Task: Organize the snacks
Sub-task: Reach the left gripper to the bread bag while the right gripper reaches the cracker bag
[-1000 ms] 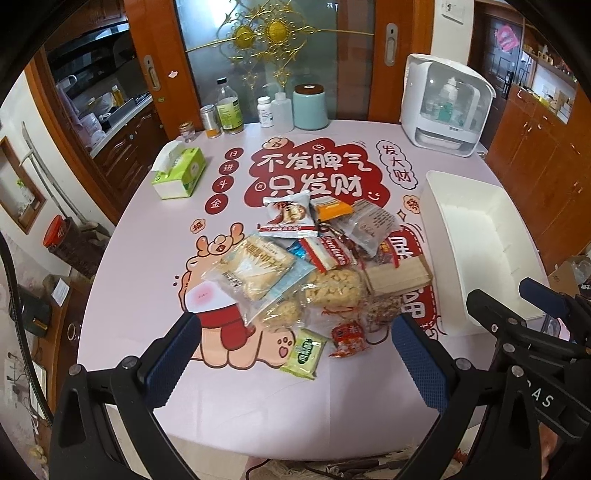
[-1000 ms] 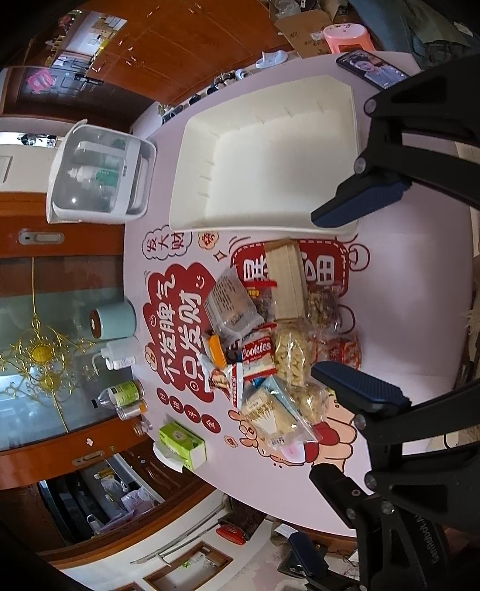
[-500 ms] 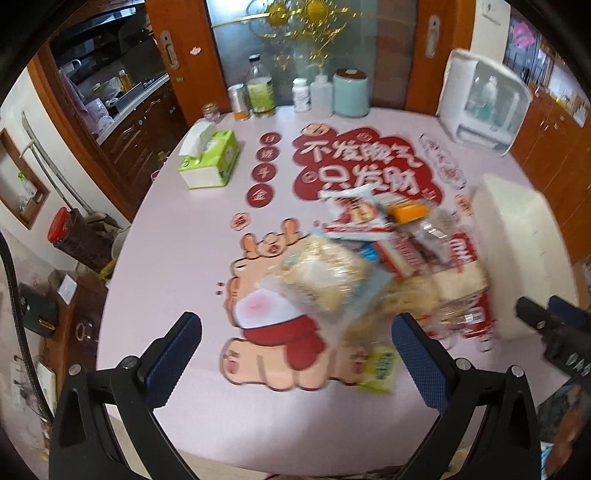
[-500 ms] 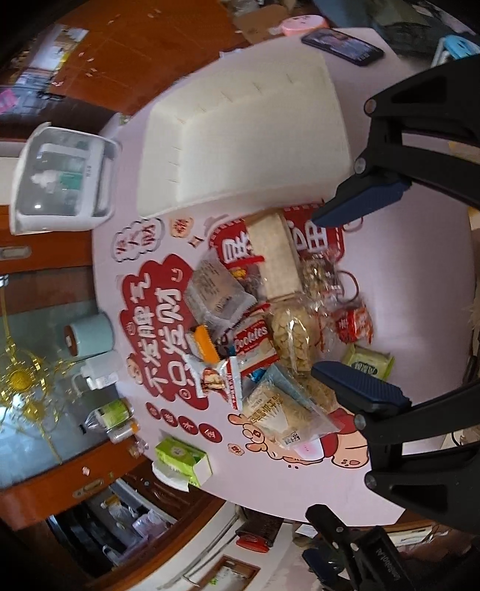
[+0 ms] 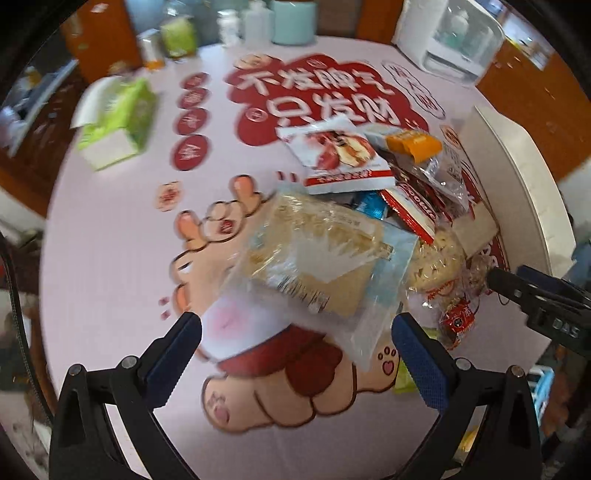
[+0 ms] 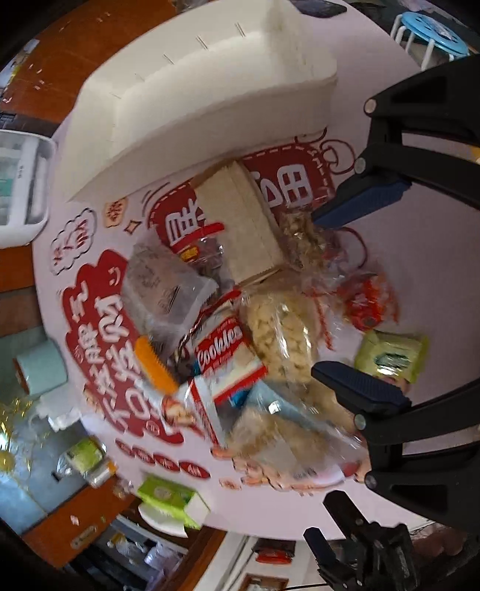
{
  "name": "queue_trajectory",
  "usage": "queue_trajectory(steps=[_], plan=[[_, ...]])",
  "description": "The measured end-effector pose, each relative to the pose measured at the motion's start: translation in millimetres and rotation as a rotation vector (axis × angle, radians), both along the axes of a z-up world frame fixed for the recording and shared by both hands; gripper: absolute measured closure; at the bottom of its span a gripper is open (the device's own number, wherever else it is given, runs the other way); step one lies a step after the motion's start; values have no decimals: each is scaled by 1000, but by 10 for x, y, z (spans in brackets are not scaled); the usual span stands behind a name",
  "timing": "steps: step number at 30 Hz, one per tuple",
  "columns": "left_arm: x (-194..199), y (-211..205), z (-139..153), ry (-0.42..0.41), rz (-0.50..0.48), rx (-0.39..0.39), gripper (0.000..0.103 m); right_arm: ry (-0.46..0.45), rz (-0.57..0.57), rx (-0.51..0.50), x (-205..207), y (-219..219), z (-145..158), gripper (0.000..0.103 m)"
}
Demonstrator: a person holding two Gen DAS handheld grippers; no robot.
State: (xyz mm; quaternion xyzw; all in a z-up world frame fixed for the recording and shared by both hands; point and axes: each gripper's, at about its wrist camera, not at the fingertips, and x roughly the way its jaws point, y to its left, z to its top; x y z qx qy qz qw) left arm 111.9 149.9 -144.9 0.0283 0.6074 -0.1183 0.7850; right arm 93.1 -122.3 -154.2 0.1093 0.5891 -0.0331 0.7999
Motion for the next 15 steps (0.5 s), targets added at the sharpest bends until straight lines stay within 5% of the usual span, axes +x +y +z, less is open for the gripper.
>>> queue_trajectory(steps=[8,15], plan=[[431,-119,-489,96,-181,-41,1,17,-4,0,237,-73,-367,27],[648,-85,-708,182,-172,-161,0,-4,158,-37,428,143,-445,27]])
